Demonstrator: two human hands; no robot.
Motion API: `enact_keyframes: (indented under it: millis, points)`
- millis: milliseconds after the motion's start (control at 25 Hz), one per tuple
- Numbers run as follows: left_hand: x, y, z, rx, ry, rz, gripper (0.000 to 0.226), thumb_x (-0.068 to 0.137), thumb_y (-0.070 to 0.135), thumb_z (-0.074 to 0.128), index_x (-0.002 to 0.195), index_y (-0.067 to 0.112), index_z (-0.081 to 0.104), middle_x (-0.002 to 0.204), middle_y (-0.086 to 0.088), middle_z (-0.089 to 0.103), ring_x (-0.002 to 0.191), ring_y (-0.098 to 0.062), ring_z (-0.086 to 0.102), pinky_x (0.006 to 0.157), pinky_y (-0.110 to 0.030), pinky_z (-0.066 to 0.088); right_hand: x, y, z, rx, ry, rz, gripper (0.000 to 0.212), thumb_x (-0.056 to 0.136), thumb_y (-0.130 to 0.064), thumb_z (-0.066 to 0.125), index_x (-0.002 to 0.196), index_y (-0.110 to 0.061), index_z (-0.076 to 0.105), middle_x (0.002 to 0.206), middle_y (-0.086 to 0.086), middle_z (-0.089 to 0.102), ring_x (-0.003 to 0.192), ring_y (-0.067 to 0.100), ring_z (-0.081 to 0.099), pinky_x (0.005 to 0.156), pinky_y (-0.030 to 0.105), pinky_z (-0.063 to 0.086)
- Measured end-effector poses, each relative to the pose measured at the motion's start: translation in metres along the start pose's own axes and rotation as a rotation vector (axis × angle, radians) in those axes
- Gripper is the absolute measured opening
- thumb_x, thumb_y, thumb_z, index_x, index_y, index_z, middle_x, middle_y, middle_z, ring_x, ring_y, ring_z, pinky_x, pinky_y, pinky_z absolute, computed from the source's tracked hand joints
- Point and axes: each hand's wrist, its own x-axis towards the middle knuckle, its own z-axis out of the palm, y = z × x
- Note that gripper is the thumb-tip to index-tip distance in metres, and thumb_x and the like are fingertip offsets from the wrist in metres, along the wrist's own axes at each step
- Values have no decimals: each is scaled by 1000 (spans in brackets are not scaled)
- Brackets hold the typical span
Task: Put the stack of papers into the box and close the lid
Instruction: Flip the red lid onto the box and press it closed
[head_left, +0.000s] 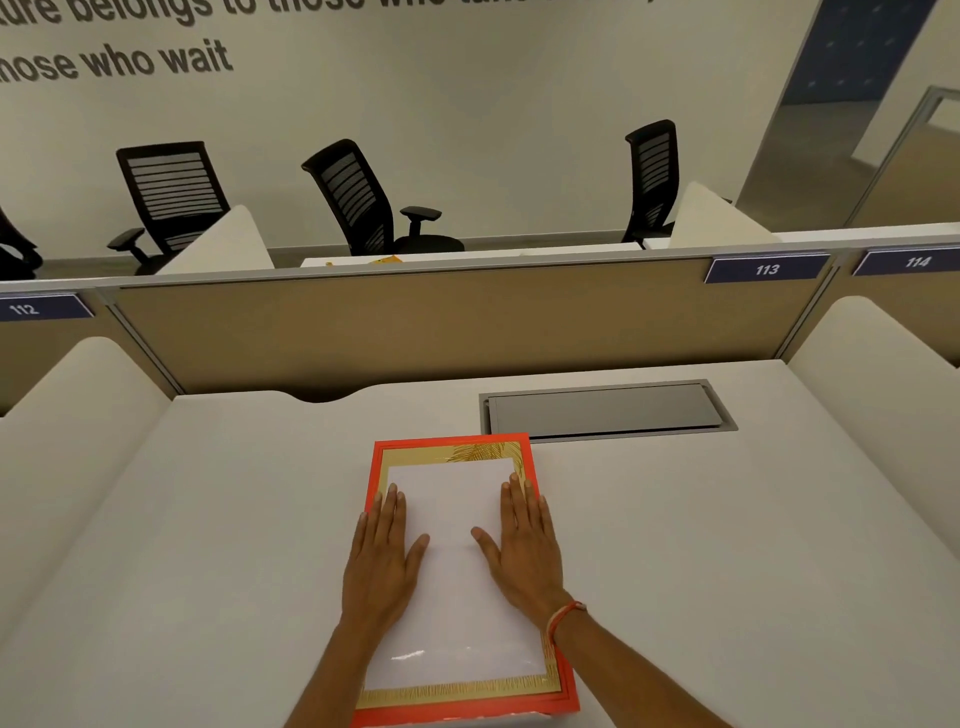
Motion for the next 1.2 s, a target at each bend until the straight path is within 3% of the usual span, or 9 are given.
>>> enact_keyframes:
  millis: [200,360,520,640,840,1040,1200]
  points:
    - [8,1,6,16,-39,-3,84,91,69,7,155,14,10,164,1,7,152,-19,8,120,-21,-14,0,-2,13,20,-54,-6,86,91,-71,16,153,-12,16,161,4,14,149,23,15,116,25,-12]
    - [9,-1,12,4,-15,-10,90,88,73,5,155,14,6,164,2,3,152,-17,5,117,-16,-19,0,-1,18,14,-51,5,88,91,-71,17,153,-9,18,161,6,19,149,23,18,116,25,-11]
    - [8,-4,21,2,-15,-13,93,84,75,-1,155,15,2,164,2,-1,153,-15,2,124,-27,-2,0,0,19,-9,-46,-4,89,90,-72,14,154,-10,16,161,6,17,149,22,13,115,25,-13]
    - [8,-4,24,6,-9,-21,91,86,74,2,155,15,3,164,1,3,152,-15,3,121,-20,-11,1,0,20,-17,-46,-2,88,91,-71,17,154,-9,17,161,6,16,149,22,15,116,25,-12]
    - [8,-4,25,36,-19,-32,89,89,71,7,155,13,4,165,0,4,153,-16,5,124,-34,12,0,1,23,-41,-17,-12,88,92,-71,18,154,-9,15,162,6,14,150,22,13,116,26,-9]
    - [8,-3,26,65,-44,-43,88,89,71,9,155,13,4,164,-1,4,153,-17,7,124,-35,13,-2,1,20,-34,-16,-28,89,91,-72,13,154,-11,10,163,4,9,151,21,7,116,26,-10]
    - [8,1,23,45,-59,-57,90,88,72,5,155,13,3,164,-1,5,153,-19,9,123,-34,10,-2,0,14,6,-58,-3,87,92,-71,17,153,-9,18,161,7,19,149,23,19,116,25,-8]
